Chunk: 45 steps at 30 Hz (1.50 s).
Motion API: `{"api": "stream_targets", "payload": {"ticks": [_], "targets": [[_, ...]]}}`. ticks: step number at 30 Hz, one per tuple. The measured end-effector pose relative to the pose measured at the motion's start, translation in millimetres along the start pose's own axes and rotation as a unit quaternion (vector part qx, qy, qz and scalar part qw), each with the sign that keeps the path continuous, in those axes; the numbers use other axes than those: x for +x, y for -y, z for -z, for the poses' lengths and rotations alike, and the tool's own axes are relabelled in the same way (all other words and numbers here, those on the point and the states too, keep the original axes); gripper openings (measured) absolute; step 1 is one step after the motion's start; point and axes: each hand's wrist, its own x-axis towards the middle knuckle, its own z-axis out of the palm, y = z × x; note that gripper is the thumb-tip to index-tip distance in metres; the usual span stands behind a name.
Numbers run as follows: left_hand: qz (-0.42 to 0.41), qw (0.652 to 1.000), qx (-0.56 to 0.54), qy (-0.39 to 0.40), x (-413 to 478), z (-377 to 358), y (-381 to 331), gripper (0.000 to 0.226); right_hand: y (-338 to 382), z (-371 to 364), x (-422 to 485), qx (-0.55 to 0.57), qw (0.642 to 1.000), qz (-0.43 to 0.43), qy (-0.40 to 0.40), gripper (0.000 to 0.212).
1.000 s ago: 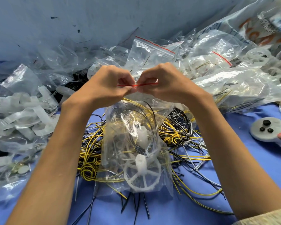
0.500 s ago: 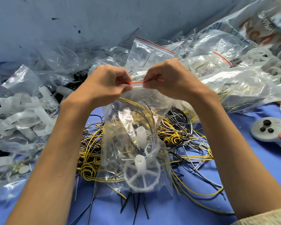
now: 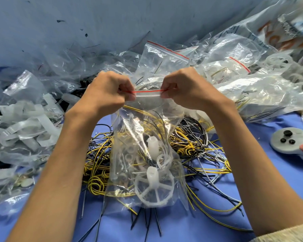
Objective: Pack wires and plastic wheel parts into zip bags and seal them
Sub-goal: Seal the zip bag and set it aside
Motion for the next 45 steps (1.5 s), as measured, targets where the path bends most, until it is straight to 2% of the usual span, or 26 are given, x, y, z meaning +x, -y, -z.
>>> {"api": "stream_targets", "payload": {"ticks": [5, 10, 14, 18, 22, 24, 27, 30, 33, 36, 39, 42, 43, 45], "targets": [[0.022, 0.998, -0.015, 0.048, -2.4, 8.4, 6.1, 0.026, -4.3, 2.0, -0.6, 0.021, 1.0, -0.002, 0.006, 0.014], [0.032, 0.999, 0.008, 0.024, -2.9, 10.4, 12.3, 0.028, -10.6, 3.7, -0.8, 0.047, 0.999, -0.02, 0.013, 0.014], [0.033, 0.999, 0.001, 0.022, -3.0, 4.7, 7.5, 0.031, -11.9, -2.1, -0.2, 0.002, 1.0, -0.023, 0.004, 0.015], [0.044, 0.999, 0.009, 0.017, -1.5, 4.0, 9.9, 0.021, -12.3, -3.1, -0.3, 0.01, 1.0, -0.024, 0.005, 0.013], [0.08, 0.989, 0.06, 0.104, -2.6, 8.1, 19.5, 0.007, -10.9, -4.1, -1.3, 0.04, 0.999, -0.008, 0.023, 0.011], [0.086, 0.982, 0.063, 0.152, -3.5, 11.3, 23.5, 0.014, -9.2, -5.5, -2.3, 0.09, 0.994, -0.015, 0.058, 0.016], [0.093, 0.979, -0.04, 0.177, -3.3, 9.9, 18.9, 0.021, -2.2, -5.4, -5.5, 0.136, 0.974, -0.037, 0.175, 0.048], [0.086, 0.98, -0.139, 0.111, 0.1, -0.9, 0.6, 0.024, 6.8, -5.7, -7.4, 0.102, 0.963, -0.047, 0.243, 0.079], [0.026, 0.996, -0.085, -0.013, 5.1, -12.1, -17.6, 0.027, 16.7, -11.6, -5.9, 0.093, 0.965, -0.031, 0.243, 0.073], [0.01, 0.985, -0.149, -0.083, 6.4, -17.2, -29.3, 0.02, 14.9, -14.9, -5.1, 0.152, 0.963, -0.018, 0.22, 0.043], [0.036, 0.969, -0.235, -0.067, 7.5, -18.3, -30.2, 0.014, 4.8, -10.3, -4.5, 0.205, 0.965, -0.047, 0.154, 0.021], [0.053, 0.966, -0.25, -0.035, 11.8, -15.4, -16.7, 0.014, -6.1, -2.9, -1.3, 0.281, 0.952, -0.118, -0.033, 0.01], [0.066, 0.971, -0.228, -0.025, 12.7, -14.0, -9.2, 0.016, -8.8, 0.0, 1.2, 0.269, 0.944, -0.148, -0.121, 0.01], [0.098, 0.984, -0.149, 0.001, 13.3, -10.0, 7.4, 0.018, -16.9, 5.4, 5.7, 0.165, 0.919, -0.219, -0.284, 0.017]]}}
